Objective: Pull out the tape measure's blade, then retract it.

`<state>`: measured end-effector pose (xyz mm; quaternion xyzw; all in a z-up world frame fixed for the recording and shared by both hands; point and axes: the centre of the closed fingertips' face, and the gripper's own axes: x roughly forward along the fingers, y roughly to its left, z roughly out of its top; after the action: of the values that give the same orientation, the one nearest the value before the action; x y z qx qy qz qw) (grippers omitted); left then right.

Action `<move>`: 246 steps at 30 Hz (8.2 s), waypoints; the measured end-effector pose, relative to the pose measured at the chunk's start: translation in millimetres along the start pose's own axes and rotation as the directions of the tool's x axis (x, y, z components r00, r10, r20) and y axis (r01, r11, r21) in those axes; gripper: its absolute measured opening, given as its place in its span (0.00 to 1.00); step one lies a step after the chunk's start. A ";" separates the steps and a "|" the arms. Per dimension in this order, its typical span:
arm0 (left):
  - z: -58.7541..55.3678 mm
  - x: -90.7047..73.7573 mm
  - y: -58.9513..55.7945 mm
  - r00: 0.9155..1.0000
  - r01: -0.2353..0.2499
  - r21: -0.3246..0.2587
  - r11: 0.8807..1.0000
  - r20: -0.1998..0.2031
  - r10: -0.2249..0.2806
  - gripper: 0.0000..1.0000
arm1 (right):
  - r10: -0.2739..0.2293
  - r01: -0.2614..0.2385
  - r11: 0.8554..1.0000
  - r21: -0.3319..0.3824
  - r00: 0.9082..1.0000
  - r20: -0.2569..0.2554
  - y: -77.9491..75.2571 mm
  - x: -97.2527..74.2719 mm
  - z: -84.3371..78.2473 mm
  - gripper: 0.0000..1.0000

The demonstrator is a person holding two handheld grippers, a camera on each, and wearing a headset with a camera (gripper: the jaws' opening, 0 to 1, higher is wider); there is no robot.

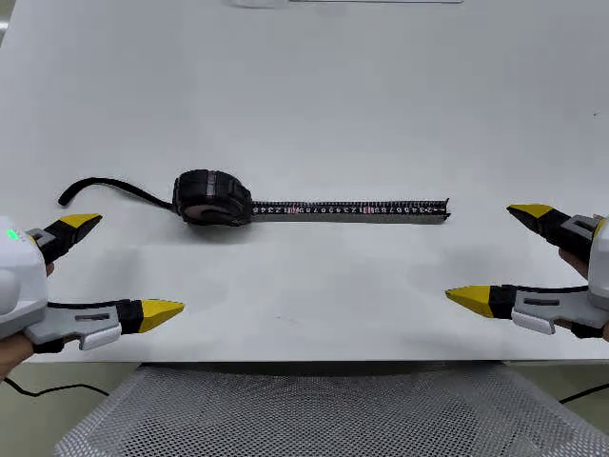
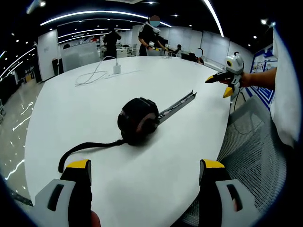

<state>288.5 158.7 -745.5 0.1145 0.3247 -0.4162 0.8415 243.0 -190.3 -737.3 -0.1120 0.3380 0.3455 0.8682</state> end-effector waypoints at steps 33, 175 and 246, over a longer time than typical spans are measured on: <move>-11.0 -13.6 -10.6 1.000 -0.014 -0.058 0.998 0.026 0.016 0.99 | -0.011 0.010 0.998 0.070 1.000 0.017 13.6 -16.6 -18.9 0.91; 50.9 82.9 -8.0 0.989 -0.095 -0.254 0.963 0.086 0.120 0.84 | 0.009 -0.009 1.000 0.004 1.000 0.007 -13.4 8.7 -3.8 0.75; 51.3 95.4 24.9 0.913 -0.363 -0.420 0.832 0.020 0.408 0.60 | 0.192 -0.243 0.932 -0.269 0.961 -0.202 -48.9 70.5 -3.0 0.35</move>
<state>373.2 90.8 -769.5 -0.0231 0.3282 -0.1664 0.9295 312.1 -190.6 -788.2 -0.2298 0.3675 0.4746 0.7661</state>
